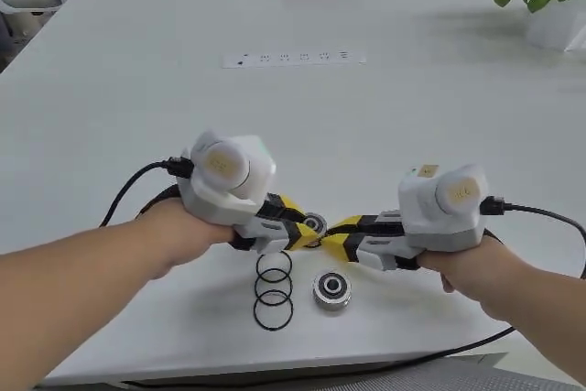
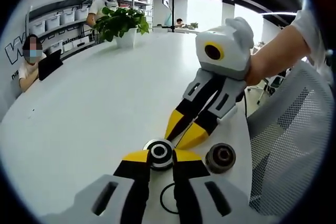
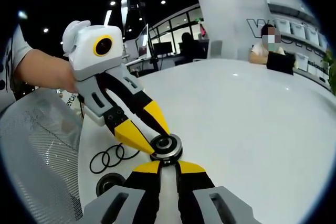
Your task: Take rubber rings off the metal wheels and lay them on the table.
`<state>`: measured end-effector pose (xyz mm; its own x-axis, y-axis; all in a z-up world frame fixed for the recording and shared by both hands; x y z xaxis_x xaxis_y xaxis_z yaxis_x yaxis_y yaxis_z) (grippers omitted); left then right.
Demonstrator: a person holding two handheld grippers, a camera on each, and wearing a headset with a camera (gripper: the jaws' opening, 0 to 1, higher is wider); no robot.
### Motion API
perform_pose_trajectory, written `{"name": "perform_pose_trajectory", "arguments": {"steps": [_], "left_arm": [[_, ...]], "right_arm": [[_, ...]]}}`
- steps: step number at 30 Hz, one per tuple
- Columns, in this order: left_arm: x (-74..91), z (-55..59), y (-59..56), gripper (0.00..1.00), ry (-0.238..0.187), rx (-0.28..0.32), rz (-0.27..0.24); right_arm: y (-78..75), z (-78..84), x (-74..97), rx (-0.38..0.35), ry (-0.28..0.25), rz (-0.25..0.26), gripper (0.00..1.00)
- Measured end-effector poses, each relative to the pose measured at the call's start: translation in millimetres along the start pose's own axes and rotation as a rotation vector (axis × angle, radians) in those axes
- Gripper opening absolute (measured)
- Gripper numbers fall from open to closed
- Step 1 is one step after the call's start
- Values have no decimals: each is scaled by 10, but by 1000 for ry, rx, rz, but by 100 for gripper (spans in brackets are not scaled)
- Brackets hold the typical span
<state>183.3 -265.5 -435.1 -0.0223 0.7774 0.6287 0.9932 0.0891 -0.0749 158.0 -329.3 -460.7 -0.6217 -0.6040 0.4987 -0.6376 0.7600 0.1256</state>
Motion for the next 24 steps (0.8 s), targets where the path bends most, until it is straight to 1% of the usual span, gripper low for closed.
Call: {"name": "perform_pose_trajectory", "arguments": {"steps": [6, 8, 13, 16, 18, 24], "left_arm": [[-14, -1, 15, 9, -1, -2, -12], [-9, 3, 29, 7, 4, -6, -26], [-20, 0, 31, 7, 3, -15, -28], [-22, 1, 31, 7, 3, -16, -33], [-22, 0, 32, 7, 3, -15, -36], [-23, 0, 25, 7, 2, -15, -45]], "right_arm": [[1, -2, 1, 2, 0, 0, 8], [1, -3, 1, 3, 0, 0, 8], [1, -2, -1, 1, 0, 2, 7], [-5, 1, 1, -6, -2, 5, 5], [-9, 7, 9, -30, 0, 10, 2], [-26, 1, 7, -78, -1, 21, 0]]}}
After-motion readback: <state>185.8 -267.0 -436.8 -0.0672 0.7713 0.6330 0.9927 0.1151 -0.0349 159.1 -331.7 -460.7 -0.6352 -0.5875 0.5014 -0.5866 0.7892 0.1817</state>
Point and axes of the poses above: the centre of the closed fingertips' face, and the gripper's own axes: x roughly backward along the fingers, y roughly to its left, z roughly out of its underside, the point moved 4 cm from there along x, roughly backward along the fingers, and after that the axes turned 7 degrees about z, right-handed, at the moved point
